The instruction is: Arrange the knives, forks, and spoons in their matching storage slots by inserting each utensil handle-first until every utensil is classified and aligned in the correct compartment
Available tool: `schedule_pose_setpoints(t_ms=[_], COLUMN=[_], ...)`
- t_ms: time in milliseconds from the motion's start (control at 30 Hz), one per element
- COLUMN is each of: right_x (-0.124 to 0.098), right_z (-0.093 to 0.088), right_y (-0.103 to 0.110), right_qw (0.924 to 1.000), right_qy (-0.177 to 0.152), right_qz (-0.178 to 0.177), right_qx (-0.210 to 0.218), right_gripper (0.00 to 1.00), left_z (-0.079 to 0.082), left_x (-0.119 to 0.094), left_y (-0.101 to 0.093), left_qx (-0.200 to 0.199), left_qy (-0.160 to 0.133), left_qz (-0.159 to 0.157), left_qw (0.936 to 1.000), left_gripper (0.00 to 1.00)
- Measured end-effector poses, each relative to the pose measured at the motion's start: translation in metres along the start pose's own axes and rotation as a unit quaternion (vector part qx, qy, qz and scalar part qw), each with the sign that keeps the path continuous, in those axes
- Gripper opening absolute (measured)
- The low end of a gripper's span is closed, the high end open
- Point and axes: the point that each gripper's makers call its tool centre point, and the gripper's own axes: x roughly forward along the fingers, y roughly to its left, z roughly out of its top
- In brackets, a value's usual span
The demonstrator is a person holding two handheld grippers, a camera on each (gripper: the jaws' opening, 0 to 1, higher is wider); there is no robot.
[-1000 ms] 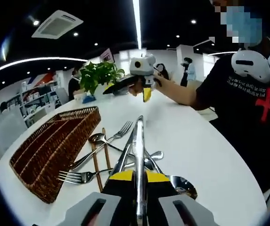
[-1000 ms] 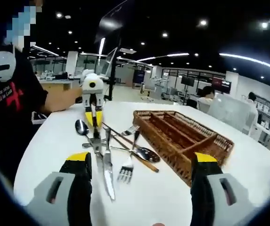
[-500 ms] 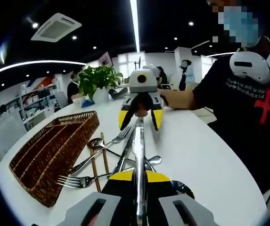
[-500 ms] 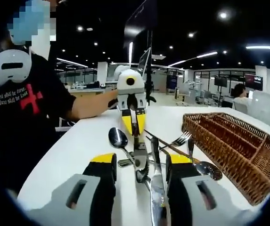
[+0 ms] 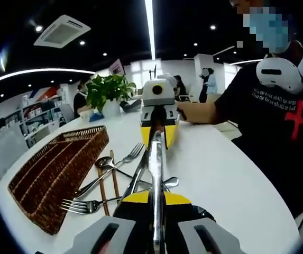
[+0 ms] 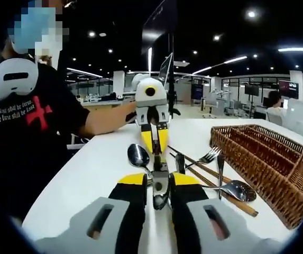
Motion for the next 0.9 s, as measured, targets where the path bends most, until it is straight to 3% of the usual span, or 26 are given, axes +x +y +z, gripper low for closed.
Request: schedule_pose_setpoints(t_ms=[267,400,500,633,900], right_x=[-0.001,0.0,0.001,0.0,0.001], right_z=[0.003,0.007,0.002,0.003,0.002], right_y=[-0.003,-0.006,-0.006,-0.009,-0.019], right_qw=[1.0,0.9998,0.9996,0.9991,0.9937], right_qy=[-0.008,-0.012,0.003,0.0,-0.003], right_qz=[-0.004,-0.006,-0.008,-0.009,-0.022], right_qx=[-0.005,0.017,0.026,0.042,0.11], right_gripper=[0.11,0.11,0.1,0.1,0.1], left_z=[0.0,-0.003,-0.006,-0.001,-0.011], left_x=[0.0,0.003,0.005,0.0,0.004], left_y=[0.001,0.003,0.003,0.011,0.016], left_qx=[-0.001,0.004,0.009,0.02,0.059], left_qy=[-0.003,0.001,0.008,-0.006,0.03], left_qz=[0.002,0.01,0.012,0.034,0.06], left_qw=[1.0,0.9999,0.9999,0.9992,0.9959], left_gripper=[0.06,0.07,0.07,0.12,0.17])
